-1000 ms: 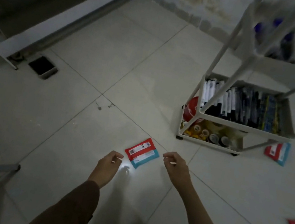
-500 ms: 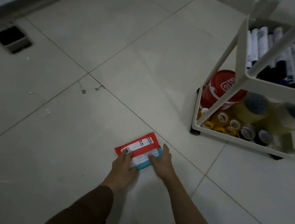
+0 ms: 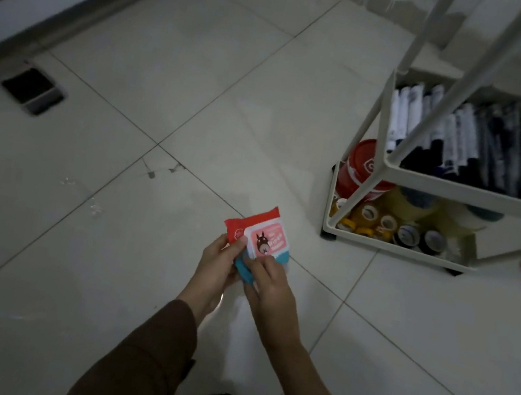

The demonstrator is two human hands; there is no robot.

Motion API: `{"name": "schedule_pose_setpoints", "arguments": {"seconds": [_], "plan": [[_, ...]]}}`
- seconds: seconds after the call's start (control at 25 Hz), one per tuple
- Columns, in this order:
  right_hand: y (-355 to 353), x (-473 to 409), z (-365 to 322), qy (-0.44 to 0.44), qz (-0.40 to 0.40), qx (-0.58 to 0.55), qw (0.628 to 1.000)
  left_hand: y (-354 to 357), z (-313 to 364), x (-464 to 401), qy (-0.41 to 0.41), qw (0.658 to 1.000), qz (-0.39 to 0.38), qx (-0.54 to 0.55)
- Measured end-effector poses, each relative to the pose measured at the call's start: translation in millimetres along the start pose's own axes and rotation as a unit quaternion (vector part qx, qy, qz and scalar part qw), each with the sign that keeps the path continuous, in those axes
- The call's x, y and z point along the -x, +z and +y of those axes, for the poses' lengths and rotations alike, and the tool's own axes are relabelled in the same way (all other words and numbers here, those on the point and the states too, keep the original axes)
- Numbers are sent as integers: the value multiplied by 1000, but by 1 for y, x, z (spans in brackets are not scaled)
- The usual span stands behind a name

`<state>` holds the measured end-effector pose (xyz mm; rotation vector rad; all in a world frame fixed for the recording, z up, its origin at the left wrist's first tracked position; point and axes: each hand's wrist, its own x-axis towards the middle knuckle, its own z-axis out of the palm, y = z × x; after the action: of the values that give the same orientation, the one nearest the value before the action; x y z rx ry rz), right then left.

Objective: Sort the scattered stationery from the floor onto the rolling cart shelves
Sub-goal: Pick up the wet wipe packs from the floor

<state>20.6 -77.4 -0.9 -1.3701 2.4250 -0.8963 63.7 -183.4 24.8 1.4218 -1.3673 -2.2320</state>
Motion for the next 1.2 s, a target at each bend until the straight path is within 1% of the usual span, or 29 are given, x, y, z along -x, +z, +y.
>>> {"name": "schedule_pose_setpoints", "arguments": {"seconds": [0.08,0.12,0.16,0.24,0.28,0.32,0.36,0.44,0.52,0.6,0.72,0.88,1.04,1.2], "plan": [[-34,0,-19,8,-25,-49,998,5,25,20,25,999,20,3],[-53,-1,-29,38,-8,-91,995,6,40,33,32,999,24,8],[-78,-3,-40,85,35,-134,987,6,58,50,39,999,25,14],[-133,-13,-65,186,126,-204,953,4,99,85,62,998,8,23],[-164,-19,-80,218,143,-231,937,3,123,105,74,997,-5,24],[-195,-26,-97,244,132,-268,923,3,148,126,83,996,-16,28],[-229,-30,-118,260,105,-320,905,3,176,150,89,995,-28,36],[-289,-35,-162,247,67,-426,868,8,230,194,99,992,-57,52],[-348,-36,-202,222,94,-463,853,24,285,235,106,989,-88,59],[-414,-38,-235,194,147,-470,849,51,346,280,122,985,-119,39],[-508,-47,-269,151,210,-442,859,95,426,339,199,963,-176,-42],[-614,-68,-294,108,256,-389,878,151,514,391,279,938,-189,-86],[-676,-99,-296,117,266,-367,883,198,571,400,290,934,-182,-105],[-703,-137,-267,178,274,-335,884,240,603,368,287,939,-138,-132]]}}
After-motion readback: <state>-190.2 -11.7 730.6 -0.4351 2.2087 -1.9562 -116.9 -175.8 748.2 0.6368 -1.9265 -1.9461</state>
